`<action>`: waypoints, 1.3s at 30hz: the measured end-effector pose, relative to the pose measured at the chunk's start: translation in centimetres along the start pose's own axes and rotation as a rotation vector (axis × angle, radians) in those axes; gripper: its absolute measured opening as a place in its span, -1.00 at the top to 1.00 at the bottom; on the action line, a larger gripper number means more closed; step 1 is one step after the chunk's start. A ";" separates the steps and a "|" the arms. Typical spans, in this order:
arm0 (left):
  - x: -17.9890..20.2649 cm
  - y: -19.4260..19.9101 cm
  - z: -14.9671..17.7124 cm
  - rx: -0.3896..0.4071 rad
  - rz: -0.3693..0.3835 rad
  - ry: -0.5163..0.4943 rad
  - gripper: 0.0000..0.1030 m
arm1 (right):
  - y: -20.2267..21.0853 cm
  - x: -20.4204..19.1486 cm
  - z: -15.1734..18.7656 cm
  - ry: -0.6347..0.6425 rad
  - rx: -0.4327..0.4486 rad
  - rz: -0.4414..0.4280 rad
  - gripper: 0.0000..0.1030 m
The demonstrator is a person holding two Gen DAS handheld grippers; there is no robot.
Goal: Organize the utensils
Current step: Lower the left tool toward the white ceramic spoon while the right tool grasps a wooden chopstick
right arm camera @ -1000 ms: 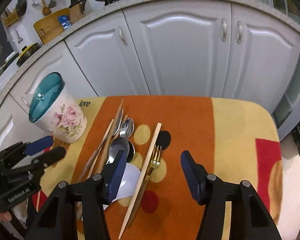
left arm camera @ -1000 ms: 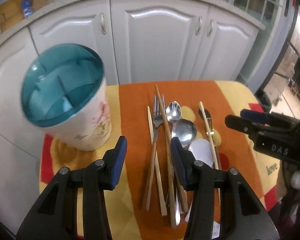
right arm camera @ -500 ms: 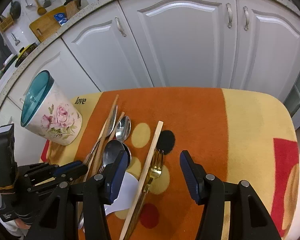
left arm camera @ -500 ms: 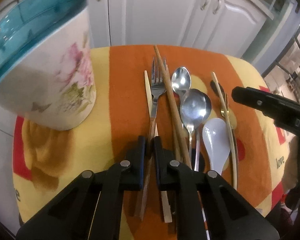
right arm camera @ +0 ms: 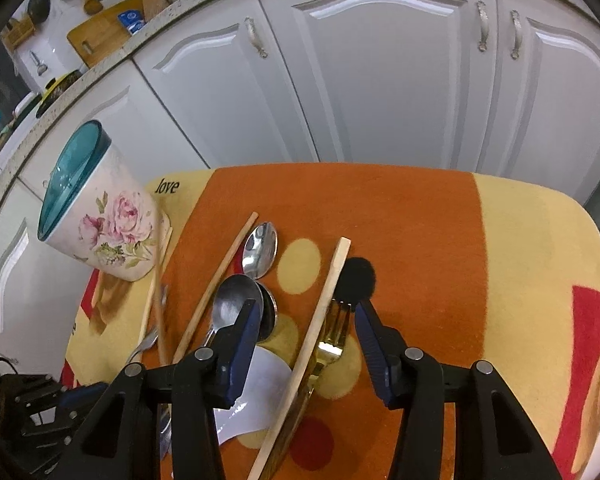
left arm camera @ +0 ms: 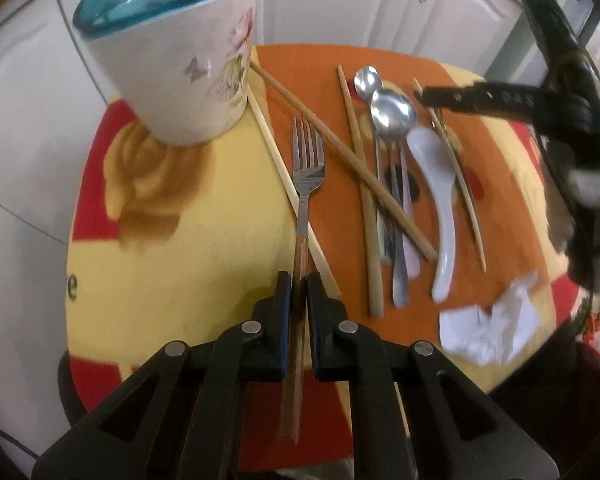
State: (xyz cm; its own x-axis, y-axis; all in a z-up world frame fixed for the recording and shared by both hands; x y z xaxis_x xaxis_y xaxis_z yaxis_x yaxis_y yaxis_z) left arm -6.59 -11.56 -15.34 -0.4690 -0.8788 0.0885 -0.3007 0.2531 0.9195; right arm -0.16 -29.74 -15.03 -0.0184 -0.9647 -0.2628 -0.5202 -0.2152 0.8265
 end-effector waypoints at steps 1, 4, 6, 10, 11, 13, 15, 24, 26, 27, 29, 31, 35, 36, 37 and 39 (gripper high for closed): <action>0.1 0.1 0.3 -0.003 0.004 -0.007 0.87 | -0.1 0.0 0.0 -0.002 -0.002 0.001 0.05; 0.2 0.8 0.0 0.023 0.005 -0.014 0.87 | -0.5 0.2 -0.2 -0.012 -0.008 -0.004 0.05; 0.3 1.3 -1.3 0.056 0.010 -0.002 0.86 | -0.6 0.4 -0.3 -0.012 -0.009 0.002 0.05; -0.3 2.0 -3.2 0.098 0.023 0.034 0.70 | -0.8 0.7 -0.7 -0.008 -0.013 0.003 0.05; -0.3 1.9 -3.5 0.103 0.019 0.039 0.69 | -0.9 0.8 -0.7 -0.005 -0.015 0.006 0.05; -0.4 1.3 -5.1 0.114 0.013 0.055 0.67 | -1.2 0.9 -0.8 0.005 -0.021 0.021 0.05; -0.6 1.0 -5.5 0.113 0.007 0.082 0.63 | -1.5 1.2 -1.0 0.004 -0.029 0.029 0.05; -0.7 0.1 -6.8 0.119 0.031 0.152 0.55 | -2.6 1.7 -1.4 0.037 -0.027 0.067 0.76; -0.8 0.2 -7.1 0.125 0.035 0.164 0.49 | -2.1 1.9 -1.4 0.028 -0.018 0.050 0.80; -0.9 0.2 -7.2 0.126 0.037 0.171 0.48 | -1.7 2.1 -1.4 0.021 -0.009 0.044 0.82; -1.0 0.2 -7.4 0.124 0.043 0.180 0.47 | -1.0 2.3 -1.3 0.007 0.004 0.019 0.82; -0.8 0.1 -7.7 0.126 0.046 0.181 0.47 | -0.2 2.4 -1.2 -0.016 0.011 -0.018 0.84; -0.2 -0.1 -8.3 0.123 0.054 0.177 0.47 | 1.5 2.5 -1.1 -0.028 0.035 -0.041 0.88; -0.1 -0.1 -8.3 0.120 0.061 0.177 0.47 | 1.9 2.7 -1.1 -0.037 0.042 -0.053 0.89; 0.1 0.0 -8.4 0.118 0.069 0.175 0.47 | 2.2 2.8 -1.2 -0.045 0.046 -0.060 0.89; 0.6 0.2 -8.6 0.124 0.081 0.164 0.47 | 2.7 3.1 -1.0 -0.054 0.048 -0.061 0.89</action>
Point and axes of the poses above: each gripper's, at about its wrist camera, not at the fingertips, and y roughly against the way its jaws point, x to its right, z to its underside, the point moved 7 cm from there along -y, roughly the way its jaws point, and after that the axes turned 1 degree about z, right-handed, at the moved point
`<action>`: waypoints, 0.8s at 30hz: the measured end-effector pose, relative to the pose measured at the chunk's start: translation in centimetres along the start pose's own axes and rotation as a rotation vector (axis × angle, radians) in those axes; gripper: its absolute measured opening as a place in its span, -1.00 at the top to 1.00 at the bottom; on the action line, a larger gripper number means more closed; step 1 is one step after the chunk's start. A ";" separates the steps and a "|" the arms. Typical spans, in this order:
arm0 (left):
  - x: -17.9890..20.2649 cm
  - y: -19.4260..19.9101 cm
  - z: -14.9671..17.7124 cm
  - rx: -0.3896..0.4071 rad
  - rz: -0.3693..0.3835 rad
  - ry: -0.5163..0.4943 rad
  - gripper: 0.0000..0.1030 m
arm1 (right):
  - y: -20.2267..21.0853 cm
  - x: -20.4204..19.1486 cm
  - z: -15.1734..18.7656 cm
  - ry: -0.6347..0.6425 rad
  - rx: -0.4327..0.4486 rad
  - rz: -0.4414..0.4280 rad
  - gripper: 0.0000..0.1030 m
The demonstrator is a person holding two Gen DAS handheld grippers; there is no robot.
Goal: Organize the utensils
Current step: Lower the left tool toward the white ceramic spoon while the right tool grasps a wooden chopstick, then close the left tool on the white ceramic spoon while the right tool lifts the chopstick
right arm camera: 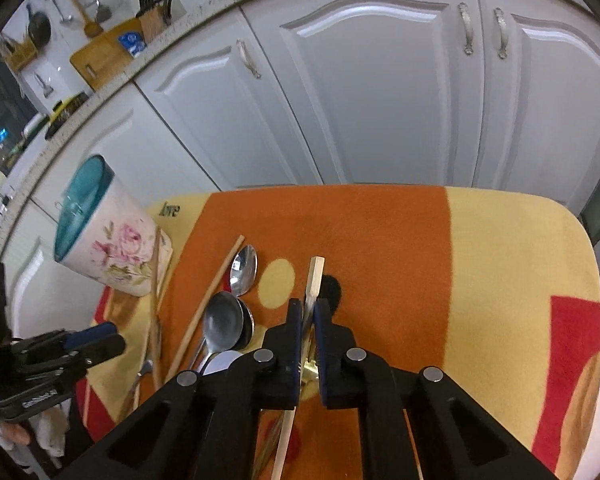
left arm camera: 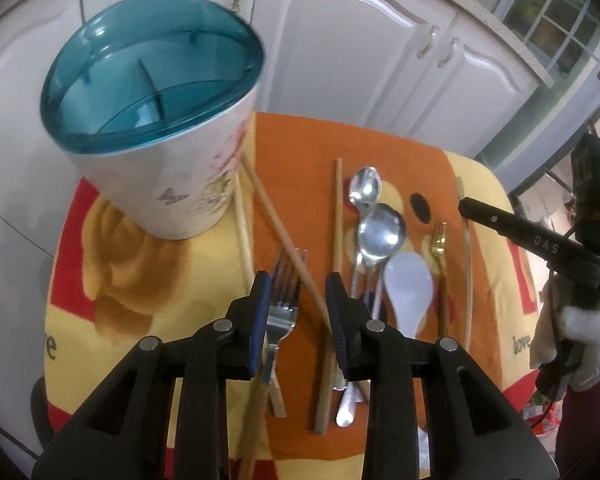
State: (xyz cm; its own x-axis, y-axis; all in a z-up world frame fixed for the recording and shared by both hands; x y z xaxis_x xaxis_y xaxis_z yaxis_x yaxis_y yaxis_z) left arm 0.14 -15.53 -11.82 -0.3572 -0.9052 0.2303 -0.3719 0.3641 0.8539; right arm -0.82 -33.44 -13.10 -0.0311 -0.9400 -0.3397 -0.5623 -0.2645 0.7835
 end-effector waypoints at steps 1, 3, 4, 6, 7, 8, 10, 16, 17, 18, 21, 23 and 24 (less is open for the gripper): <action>0.3 0.1 0.0 0.001 0.007 -0.007 0.47 | 0.2 0.2 0.1 -0.006 0.000 0.000 0.89; 1.3 0.2 -0.1 0.000 0.037 -0.028 0.47 | 0.3 0.8 0.4 -0.018 -0.006 0.008 0.89; 1.8 0.2 -0.1 -0.006 0.055 -0.038 0.47 | 0.4 1.2 0.6 -0.020 -0.009 0.014 0.89; 2.8 0.0 0.0 -0.024 0.081 -0.060 0.47 | 0.3 1.6 0.9 -0.029 -0.015 0.023 0.89; 3.6 -0.2 0.3 -0.043 0.102 -0.080 0.47 | 0.3 1.8 1.2 -0.036 -0.017 0.023 0.89; 4.2 -0.5 0.5 -0.062 0.118 -0.096 0.47 | 0.3 1.9 1.3 -0.039 -0.018 0.023 0.89; 5.5 -1.2 1.0 -0.105 0.151 -0.116 0.47 | 0.4 2.2 1.7 -0.043 -0.020 0.020 0.89; 7.0 -4.1 0.5 -0.154 0.125 -0.158 0.43 | 0.8 2.5 2.0 -0.056 -0.017 -0.005 0.89; 7.1 -4.6 0.5 -0.165 0.117 -0.168 0.43 | 0.9 2.6 2.1 -0.056 -0.017 -0.008 0.89; 7.1 -5.1 0.4 -0.174 0.106 -0.177 0.43 | 0.9 2.6 2.1 -0.055 -0.018 -0.009 0.89; 7.8 -6.2 0.5 -0.194 0.105 -0.212 0.43 | 0.9 2.9 2.3 -0.060 -0.017 -0.012 0.89; 8.4 -6.4 0.4 -0.191 0.093 -0.238 0.43 | 0.9 3.2 2.4 -0.074 -0.018 -0.013 0.89; 8.8 -6.5 0.4 -0.195 0.097 -0.250 0.43 | 0.8 3.4 2.5 -0.080 -0.019 -0.014 0.89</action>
Point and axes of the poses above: each gripper's, at about its wrist camera, not at the fingertips, and y roughly against the way its jaws point, x to its right, z to its underside, the point moved 7 cm from there along -y, roughly the way its jaws point, and after that the axes turned 1 degree about z, right-handed, at the moved point
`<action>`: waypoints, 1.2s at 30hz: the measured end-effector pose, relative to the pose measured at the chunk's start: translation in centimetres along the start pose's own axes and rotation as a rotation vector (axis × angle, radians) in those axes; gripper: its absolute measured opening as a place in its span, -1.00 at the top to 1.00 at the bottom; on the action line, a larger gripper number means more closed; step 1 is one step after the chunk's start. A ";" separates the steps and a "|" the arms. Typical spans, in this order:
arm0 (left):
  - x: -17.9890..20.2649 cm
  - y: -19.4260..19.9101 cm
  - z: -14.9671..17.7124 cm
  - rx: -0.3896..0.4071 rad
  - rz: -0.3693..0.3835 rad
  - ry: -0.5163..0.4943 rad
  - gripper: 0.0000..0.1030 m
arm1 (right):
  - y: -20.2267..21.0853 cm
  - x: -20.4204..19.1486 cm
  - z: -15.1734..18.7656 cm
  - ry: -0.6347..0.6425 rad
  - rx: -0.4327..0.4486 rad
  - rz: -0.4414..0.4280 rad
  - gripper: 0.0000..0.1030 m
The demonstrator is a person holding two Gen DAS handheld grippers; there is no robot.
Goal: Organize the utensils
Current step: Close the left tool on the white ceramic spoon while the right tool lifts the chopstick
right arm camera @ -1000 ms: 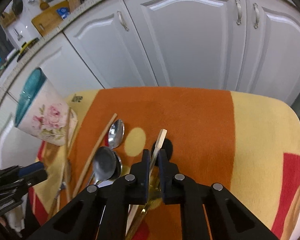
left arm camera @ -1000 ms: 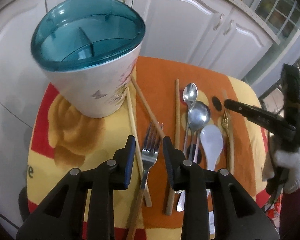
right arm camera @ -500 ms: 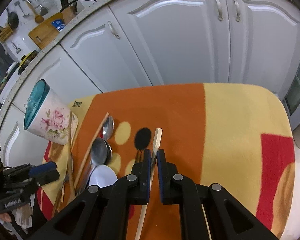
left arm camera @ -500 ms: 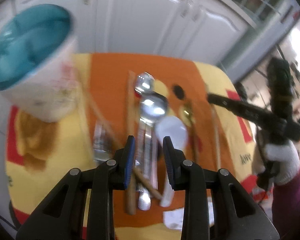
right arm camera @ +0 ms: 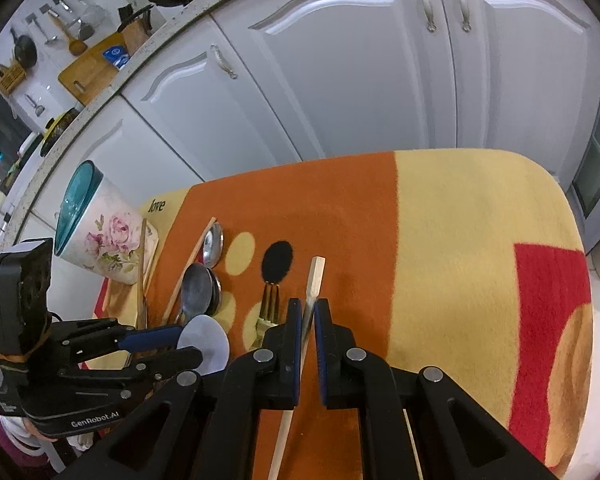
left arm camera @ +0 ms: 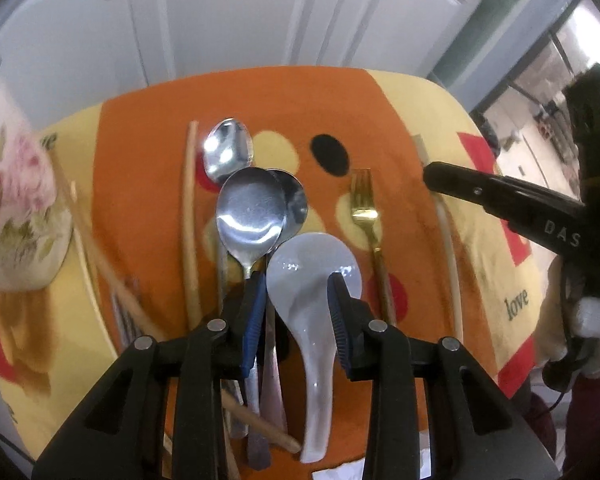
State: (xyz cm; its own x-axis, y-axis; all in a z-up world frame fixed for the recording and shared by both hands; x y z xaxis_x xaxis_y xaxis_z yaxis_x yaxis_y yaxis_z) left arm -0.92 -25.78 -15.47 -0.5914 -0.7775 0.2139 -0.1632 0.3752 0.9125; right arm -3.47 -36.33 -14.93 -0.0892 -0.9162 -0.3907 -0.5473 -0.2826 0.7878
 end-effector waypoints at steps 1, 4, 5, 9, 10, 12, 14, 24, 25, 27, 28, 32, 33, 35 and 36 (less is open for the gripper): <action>0.2 -0.1 0.0 -0.004 0.006 -0.004 0.43 | -0.1 0.2 0.0 -0.006 -0.002 -0.001 0.89; 1.1 -0.1 -0.2 -0.008 0.043 -0.024 0.43 | -0.2 0.5 0.3 -0.014 -0.006 -0.008 0.89; 1.4 0.0 -0.3 -0.008 0.048 -0.034 0.43 | -0.1 0.5 0.3 -0.014 -0.008 -0.010 0.89; 2.2 0.1 -0.5 -0.001 0.065 -0.064 0.43 | -0.2 0.6 0.4 -0.015 -0.013 -0.017 0.89; 2.3 0.0 -0.5 -0.003 0.068 -0.073 0.46 | -0.2 0.6 0.4 -0.017 -0.013 -0.020 0.89; 2.9 -0.1 -0.4 -0.013 0.077 -0.102 0.59 | -0.3 0.7 0.5 -0.019 -0.015 -0.022 0.89; 3.4 -0.4 -0.5 -0.018 0.080 -0.130 0.61 | -0.4 0.7 0.5 -0.019 -0.016 -0.025 0.89; 3.1 -0.9 -0.6 -0.007 0.089 -0.120 0.94 | 0.8 -0.2 0.6 0.025 0.000 -0.017 0.89; 2.9 -0.4 -0.6 0.000 0.097 -0.110 0.96 | 1.3 -0.5 0.5 0.031 0.008 -0.018 0.89; 2.4 0.9 -0.6 0.029 0.103 -0.081 0.99 | 2.1 -1.0 0.1 0.039 0.025 -0.029 0.90; 2.1 1.5 -0.6 0.045 0.106 -0.069 1.00 | 2.6 -1.4 -0.1 0.047 0.036 -0.032 0.90; 0.8 4.2 -0.6 0.103 0.134 -0.001 1.00 | 4.1 -2.9 -0.9 0.070 0.068 -0.049 0.90; 0.5 4.8 -0.6 0.118 0.138 0.012 1.00 | 4.3 -3.3 -1.0 0.080 0.075 -0.053 0.90; -0.1 5.9 -0.5 0.146 0.129 0.022 1.00 | 4.7 -4.2 -1.3 0.115 0.083 -0.045 0.90; -0.4 6.3 -0.5 0.155 0.124 0.028 1.00 | 4.5 -4.4 -1.3 0.127 0.078 -0.029 0.90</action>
Point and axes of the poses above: each gripper's, at about its wrist camera, not at the fingertips, and y roughly against the way its jaws point, x to its right, z to its underside, the point moved 7 cm from there along -y, roughly the way its jaws point, and after that the axes turned 1 degree about z, right-handed, at the moved point
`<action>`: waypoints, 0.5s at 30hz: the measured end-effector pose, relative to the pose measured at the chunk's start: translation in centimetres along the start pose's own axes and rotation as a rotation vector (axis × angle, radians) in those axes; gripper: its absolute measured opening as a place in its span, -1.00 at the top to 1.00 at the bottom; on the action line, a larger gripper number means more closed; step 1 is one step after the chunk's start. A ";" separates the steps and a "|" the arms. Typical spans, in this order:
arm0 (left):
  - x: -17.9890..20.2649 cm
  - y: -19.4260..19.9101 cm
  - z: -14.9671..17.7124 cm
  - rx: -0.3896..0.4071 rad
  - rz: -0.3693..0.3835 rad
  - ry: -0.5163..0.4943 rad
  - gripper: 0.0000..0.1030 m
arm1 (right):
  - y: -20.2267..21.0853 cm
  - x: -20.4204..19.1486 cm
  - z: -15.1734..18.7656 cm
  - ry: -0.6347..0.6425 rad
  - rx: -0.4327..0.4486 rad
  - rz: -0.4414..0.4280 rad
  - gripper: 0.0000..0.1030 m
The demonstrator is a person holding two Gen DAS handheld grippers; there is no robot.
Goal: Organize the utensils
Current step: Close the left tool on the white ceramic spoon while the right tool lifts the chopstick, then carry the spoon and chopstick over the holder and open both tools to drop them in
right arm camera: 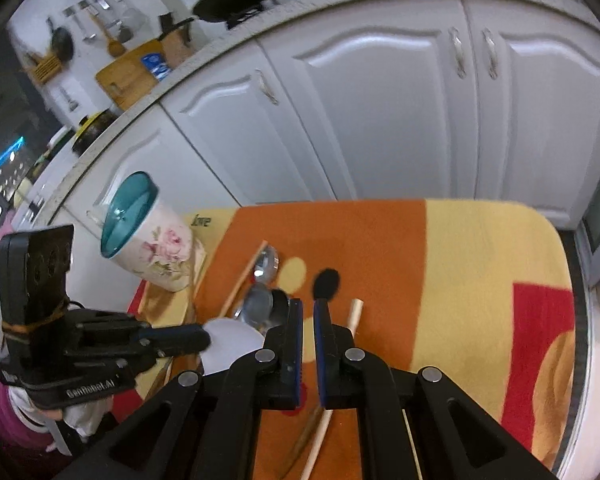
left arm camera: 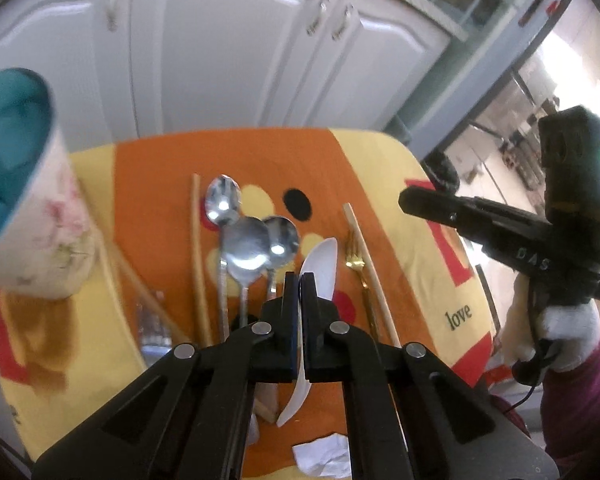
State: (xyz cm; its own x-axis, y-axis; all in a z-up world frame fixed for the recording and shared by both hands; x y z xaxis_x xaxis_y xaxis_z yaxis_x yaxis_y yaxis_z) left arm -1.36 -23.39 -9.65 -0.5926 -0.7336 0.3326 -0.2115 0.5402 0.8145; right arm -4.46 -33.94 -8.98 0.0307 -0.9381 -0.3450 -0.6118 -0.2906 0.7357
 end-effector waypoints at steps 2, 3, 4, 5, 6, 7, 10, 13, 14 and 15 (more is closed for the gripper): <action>-0.5 0.3 0.1 0.007 -0.003 0.022 1.00 | -0.9 0.5 0.1 -0.020 -0.027 0.024 0.90; -0.6 0.4 0.1 0.010 -0.007 0.029 1.00 | -1.4 1.1 0.2 -0.039 -0.043 0.047 0.90; -0.7 0.6 0.3 0.014 -0.008 0.037 1.00 | -2.0 1.6 0.5 -0.048 -0.064 0.072 0.88; -0.8 0.8 0.3 0.017 -0.004 0.044 1.00 | -2.8 2.0 0.9 -0.052 -0.085 0.091 0.79; -0.8 0.8 0.3 0.021 -0.003 0.048 1.00 | -3.6 2.3 1.2 -0.053 -0.102 0.107 0.60; -0.9 1.0 0.3 0.028 -0.003 0.055 1.00 | -4.3 2.6 1.5 -0.055 -0.121 0.120 0.48; -1.1 1.3 0.2 0.040 -0.002 0.069 1.00 | -5.9 3.1 1.9 -0.039 -0.155 0.142 0.40; -1.2 1.6 0.2 0.050 -0.014 0.071 1.00 | -6.3 3.4 2.0 -0.044 -0.151 0.139 0.85; -1.3 1.8 0.3 0.053 -0.020 0.068 1.00 | -6.1 3.4 1.9 -0.043 -0.144 0.134 0.87; -1.3 1.9 0.3 0.058 -0.030 0.062 1.00 | -5.7 3.3 1.9 -0.038 -0.136 0.129 0.88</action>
State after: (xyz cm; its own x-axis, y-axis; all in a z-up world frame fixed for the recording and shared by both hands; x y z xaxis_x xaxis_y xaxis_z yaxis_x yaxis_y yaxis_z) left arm -1.21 -21.32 -8.64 -0.5364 -0.7731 0.3384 -0.2744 0.5390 0.7964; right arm -2.35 -35.01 -15.41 -0.0725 -0.9621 -0.2629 -0.4963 -0.1938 0.8462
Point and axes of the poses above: each gripper's, at about its wrist camera, not at the fingertips, and y roughly against the way its jaws point, x to its right, z to its underside, the point moved 7 cm from there along -y, roughly the way its jaws point, and after that the axes turned 1 degree about z, right-handed, at the moved point
